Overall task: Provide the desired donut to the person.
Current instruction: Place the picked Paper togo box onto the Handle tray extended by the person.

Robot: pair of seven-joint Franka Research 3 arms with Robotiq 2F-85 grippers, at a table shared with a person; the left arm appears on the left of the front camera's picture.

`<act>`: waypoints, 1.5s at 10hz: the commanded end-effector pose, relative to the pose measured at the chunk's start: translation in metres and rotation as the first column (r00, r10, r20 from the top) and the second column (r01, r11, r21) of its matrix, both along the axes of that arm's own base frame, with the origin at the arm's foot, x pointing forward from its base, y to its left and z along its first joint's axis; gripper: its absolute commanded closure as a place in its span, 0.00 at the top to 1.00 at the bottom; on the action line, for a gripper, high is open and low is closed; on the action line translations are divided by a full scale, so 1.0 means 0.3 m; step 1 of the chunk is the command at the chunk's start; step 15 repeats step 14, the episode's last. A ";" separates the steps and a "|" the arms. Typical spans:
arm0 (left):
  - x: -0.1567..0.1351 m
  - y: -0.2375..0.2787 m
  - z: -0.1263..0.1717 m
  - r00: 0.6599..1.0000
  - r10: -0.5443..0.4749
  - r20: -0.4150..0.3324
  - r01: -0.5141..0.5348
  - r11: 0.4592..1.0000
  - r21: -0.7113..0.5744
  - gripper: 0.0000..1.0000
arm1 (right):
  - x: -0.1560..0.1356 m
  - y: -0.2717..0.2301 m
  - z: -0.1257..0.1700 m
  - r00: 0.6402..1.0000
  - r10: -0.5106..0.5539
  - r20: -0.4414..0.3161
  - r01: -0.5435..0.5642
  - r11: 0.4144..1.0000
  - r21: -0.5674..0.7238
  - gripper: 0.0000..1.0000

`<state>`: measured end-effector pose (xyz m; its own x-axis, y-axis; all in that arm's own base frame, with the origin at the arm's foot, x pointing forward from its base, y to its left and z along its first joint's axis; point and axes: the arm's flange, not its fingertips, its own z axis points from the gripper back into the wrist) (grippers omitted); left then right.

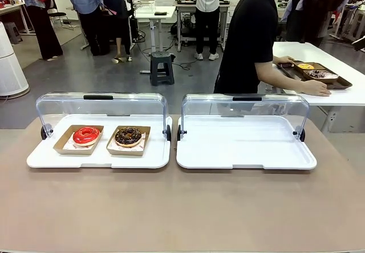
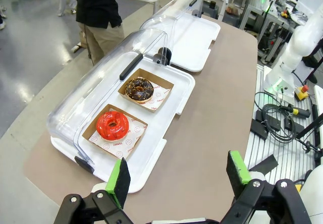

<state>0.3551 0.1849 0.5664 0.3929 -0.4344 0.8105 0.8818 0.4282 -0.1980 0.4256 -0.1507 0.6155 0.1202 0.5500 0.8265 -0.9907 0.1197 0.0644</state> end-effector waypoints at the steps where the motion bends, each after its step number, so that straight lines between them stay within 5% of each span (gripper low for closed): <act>1: -0.003 -0.002 0.003 1.000 -0.004 0.009 0.004 1.000 -0.014 1.00 | -0.023 -0.022 -0.027 0.999 0.043 -0.023 -0.042 0.998 0.051 1.00; 15: -0.003 -0.002 0.003 1.000 -0.004 0.009 0.004 1.000 -0.014 1.00 | -0.023 -0.022 -0.027 0.999 0.043 -0.023 -0.042 0.998 0.051 1.00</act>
